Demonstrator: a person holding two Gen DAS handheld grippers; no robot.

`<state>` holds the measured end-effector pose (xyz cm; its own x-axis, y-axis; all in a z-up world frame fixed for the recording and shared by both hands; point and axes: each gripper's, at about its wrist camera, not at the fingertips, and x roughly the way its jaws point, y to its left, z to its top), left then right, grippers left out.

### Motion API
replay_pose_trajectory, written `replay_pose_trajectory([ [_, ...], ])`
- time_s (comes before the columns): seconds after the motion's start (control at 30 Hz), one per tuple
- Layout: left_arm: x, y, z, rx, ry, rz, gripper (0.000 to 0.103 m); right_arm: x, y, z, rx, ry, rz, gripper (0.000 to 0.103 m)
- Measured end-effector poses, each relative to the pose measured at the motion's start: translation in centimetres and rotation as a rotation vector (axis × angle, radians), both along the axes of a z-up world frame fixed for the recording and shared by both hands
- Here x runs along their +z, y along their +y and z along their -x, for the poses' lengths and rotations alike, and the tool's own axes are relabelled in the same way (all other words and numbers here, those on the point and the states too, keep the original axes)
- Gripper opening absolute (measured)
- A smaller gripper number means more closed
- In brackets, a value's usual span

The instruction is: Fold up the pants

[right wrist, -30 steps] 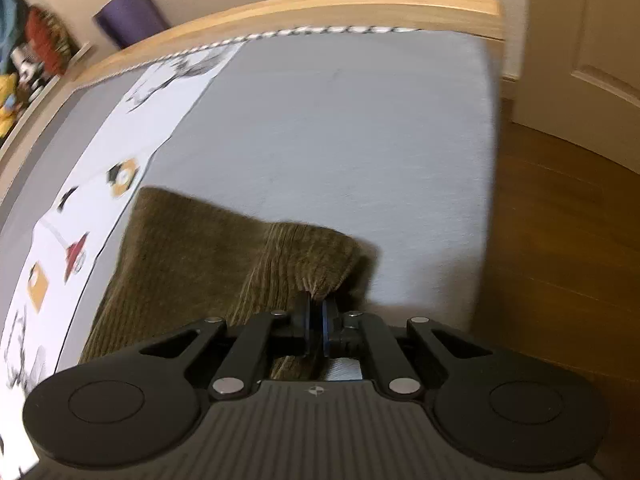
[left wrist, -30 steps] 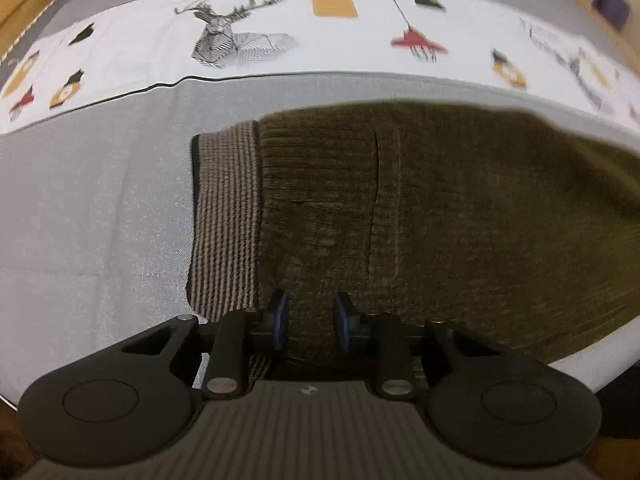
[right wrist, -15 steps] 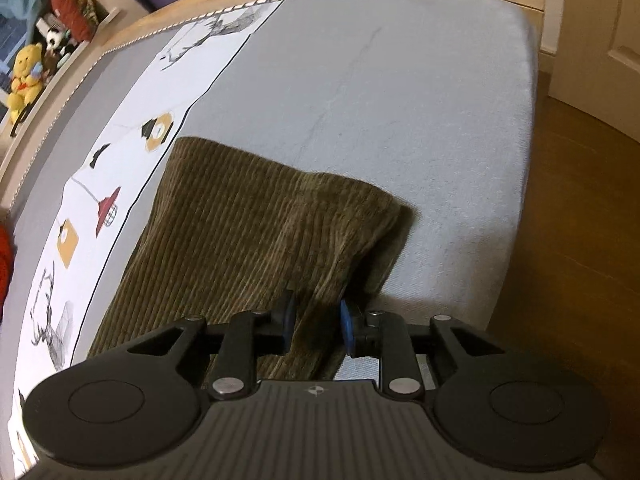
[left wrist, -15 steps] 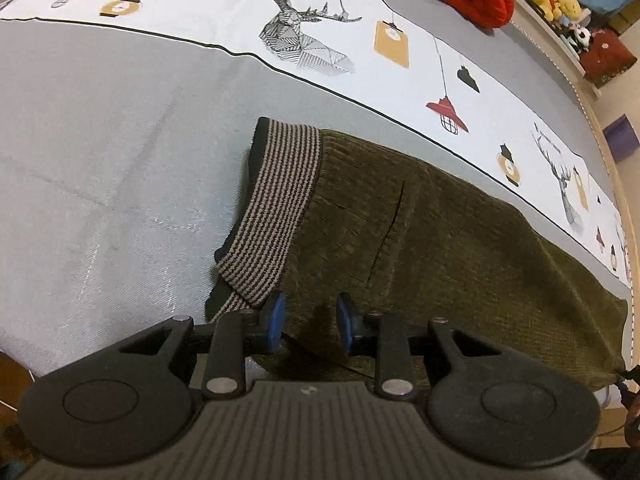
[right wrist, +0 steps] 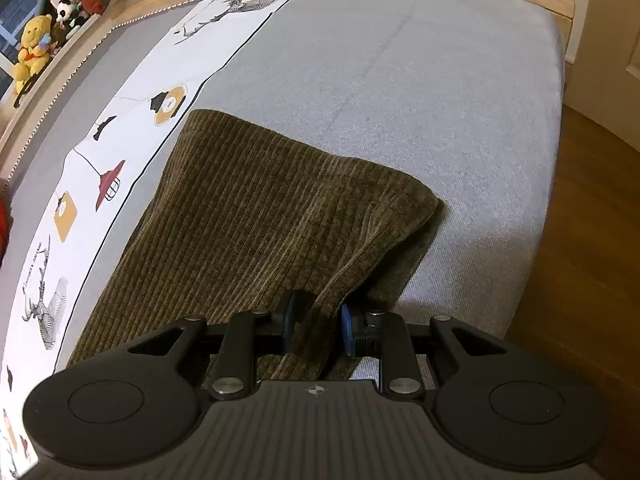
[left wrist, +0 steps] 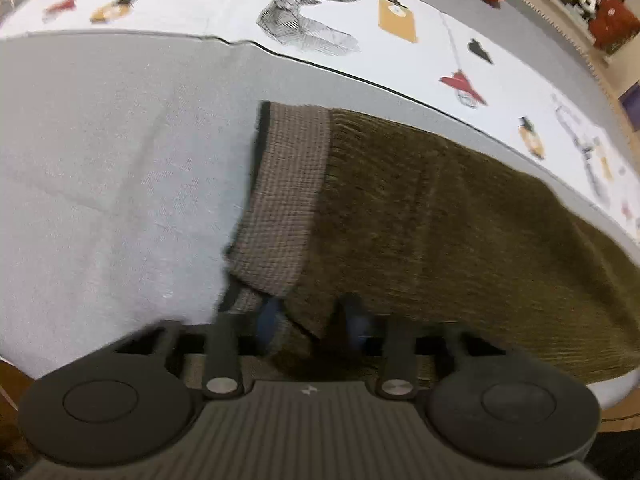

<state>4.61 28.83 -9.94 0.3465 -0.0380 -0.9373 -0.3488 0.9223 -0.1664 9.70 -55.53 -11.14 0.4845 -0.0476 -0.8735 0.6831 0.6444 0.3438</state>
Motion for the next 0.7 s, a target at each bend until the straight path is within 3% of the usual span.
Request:
replay_pose_trajectory([
  [0.13,1.0,0.3,0.9,0.003,-0.065,0.006,0.011,0.3,0.3,0.2,-0.005,-0.006,0.016,0.008],
  [0.3,3.9,1.6,3.1,0.062,-0.205,0.062,0.006,2.3,-0.1,1.9,-0.093,-0.117,0.051,0.006],
  [0.37,3.4,1.7,3.0,0.071,-0.145,0.053,0.006,2.7,0.0,2.2,-0.117,-0.119,0.063,0.006],
  [0.47,1.0,0.3,1.9,-0.029,0.024,-0.009,0.009,1.5,-0.1,2.0,-0.125,-0.04,0.04,0.006],
  [0.5,1.0,-0.3,1.7,-0.057,0.039,-0.056,0.019,1.0,-0.3,2.0,-0.132,-0.011,0.023,0.006],
  [0.57,2.0,-0.6,1.7,-0.054,0.002,-0.14,0.037,0.4,-0.5,2.0,-0.149,0.011,-0.001,0.007],
  [0.7,5.3,-1.5,2.0,0.002,-0.188,-0.271,0.037,0.5,-0.4,1.8,-0.131,0.016,0.016,0.014],
])
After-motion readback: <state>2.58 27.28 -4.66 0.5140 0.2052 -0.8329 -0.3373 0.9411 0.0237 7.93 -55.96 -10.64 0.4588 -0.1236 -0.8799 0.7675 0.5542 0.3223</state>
